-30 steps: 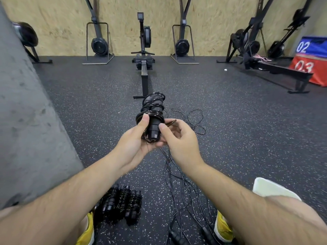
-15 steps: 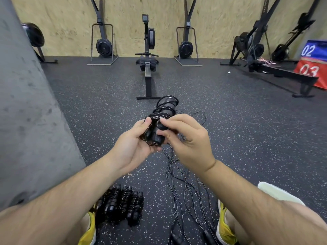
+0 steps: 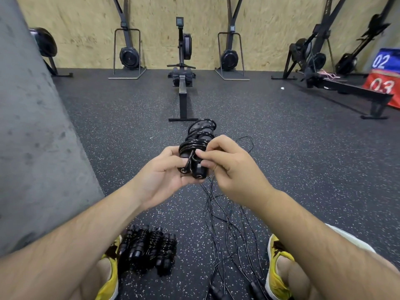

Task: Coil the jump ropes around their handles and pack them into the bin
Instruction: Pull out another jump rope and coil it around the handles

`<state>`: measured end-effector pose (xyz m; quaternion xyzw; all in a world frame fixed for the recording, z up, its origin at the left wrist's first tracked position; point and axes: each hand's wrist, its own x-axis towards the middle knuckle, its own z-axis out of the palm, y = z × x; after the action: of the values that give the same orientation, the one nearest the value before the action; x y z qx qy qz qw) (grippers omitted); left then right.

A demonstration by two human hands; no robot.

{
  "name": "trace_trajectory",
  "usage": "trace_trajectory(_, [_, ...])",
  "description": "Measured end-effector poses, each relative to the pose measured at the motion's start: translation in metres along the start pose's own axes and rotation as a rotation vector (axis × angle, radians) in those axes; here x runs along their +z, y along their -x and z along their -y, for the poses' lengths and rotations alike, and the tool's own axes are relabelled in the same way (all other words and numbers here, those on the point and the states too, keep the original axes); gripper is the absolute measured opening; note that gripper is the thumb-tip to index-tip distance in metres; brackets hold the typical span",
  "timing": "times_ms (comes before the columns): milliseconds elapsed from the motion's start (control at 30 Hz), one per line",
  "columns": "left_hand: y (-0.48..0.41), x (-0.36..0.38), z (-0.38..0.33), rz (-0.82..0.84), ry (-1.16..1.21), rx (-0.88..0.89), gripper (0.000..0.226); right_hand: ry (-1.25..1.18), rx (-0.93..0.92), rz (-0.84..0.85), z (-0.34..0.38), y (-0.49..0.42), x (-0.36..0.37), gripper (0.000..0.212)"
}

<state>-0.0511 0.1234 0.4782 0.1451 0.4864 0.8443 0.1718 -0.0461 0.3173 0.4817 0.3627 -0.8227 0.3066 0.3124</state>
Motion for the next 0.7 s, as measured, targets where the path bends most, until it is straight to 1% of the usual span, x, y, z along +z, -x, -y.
trace_trajectory(100, [0.001,-0.002,-0.001,0.015,-0.021,-0.016,0.047,-0.040,0.065,-0.021,-0.001,-0.001,-0.005,0.017])
trace_trajectory(400, [0.001,-0.006,0.004,0.018,-0.027,-0.057,0.051,-0.095,0.082,0.129,-0.005,-0.002,-0.017,0.011])
trace_trajectory(567, [-0.002,-0.005,0.005,0.012,-0.018,-0.061,0.053,-0.095,0.113,0.140,-0.005,-0.003,-0.019,0.008])
trace_trajectory(700, [-0.004,-0.004,0.008,0.018,-0.027,-0.074,0.054,-0.134,0.165,0.167,-0.007,-0.003,-0.022,0.009])
